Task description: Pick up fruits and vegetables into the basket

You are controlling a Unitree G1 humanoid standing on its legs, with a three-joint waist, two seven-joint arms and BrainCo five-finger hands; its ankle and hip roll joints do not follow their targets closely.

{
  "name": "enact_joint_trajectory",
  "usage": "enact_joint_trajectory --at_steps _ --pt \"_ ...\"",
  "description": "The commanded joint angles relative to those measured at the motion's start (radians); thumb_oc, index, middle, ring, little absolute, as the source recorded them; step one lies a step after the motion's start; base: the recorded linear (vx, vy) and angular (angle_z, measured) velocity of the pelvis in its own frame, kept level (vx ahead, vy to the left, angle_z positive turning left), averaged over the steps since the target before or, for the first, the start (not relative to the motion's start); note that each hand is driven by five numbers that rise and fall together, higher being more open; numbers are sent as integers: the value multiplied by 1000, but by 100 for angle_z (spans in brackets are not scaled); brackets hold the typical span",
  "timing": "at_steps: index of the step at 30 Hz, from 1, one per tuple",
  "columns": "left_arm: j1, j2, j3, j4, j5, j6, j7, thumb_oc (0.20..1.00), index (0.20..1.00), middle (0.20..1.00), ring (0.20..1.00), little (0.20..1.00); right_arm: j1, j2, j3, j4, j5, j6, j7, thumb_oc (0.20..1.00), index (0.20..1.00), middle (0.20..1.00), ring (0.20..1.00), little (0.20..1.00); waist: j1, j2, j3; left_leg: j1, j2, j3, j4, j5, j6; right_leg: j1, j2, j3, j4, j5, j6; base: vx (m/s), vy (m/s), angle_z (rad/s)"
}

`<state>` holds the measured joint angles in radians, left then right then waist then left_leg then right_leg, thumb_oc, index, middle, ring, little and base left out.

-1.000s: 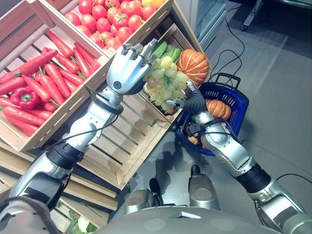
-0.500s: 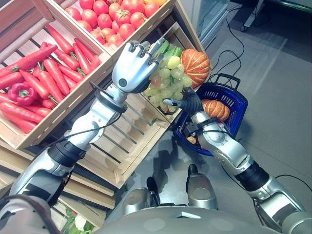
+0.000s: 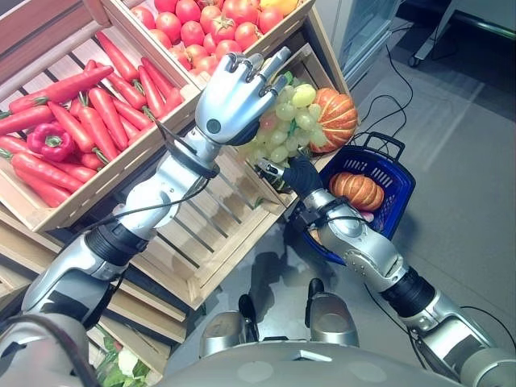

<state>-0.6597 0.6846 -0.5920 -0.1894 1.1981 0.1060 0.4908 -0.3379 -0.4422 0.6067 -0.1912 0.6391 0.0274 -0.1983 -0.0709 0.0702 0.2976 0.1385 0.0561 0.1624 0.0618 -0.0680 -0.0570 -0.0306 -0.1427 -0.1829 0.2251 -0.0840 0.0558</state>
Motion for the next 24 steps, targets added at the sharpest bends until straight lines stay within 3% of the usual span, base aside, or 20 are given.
enact_joint_trajectory --at_steps 1,24 --pt "-75 -10 -49 -60 -30 12 3 200 200 200 200 200 -104 120 25 -78 -34 -106 -7 200 200 200 200 200 -1 -35 -69 -38 7 -1 55 -68 19 69 -51 32 -90 7 99 0 0 0" --pt "-35 -19 -45 -28 -3 14 -20 200 200 200 200 200 -151 129 10 -117 -133 -122 -86 200 200 200 200 200 9 -33 -70 -22 12 4 49 -71 19 81 -52 30 -93 4 95 0 0 0"
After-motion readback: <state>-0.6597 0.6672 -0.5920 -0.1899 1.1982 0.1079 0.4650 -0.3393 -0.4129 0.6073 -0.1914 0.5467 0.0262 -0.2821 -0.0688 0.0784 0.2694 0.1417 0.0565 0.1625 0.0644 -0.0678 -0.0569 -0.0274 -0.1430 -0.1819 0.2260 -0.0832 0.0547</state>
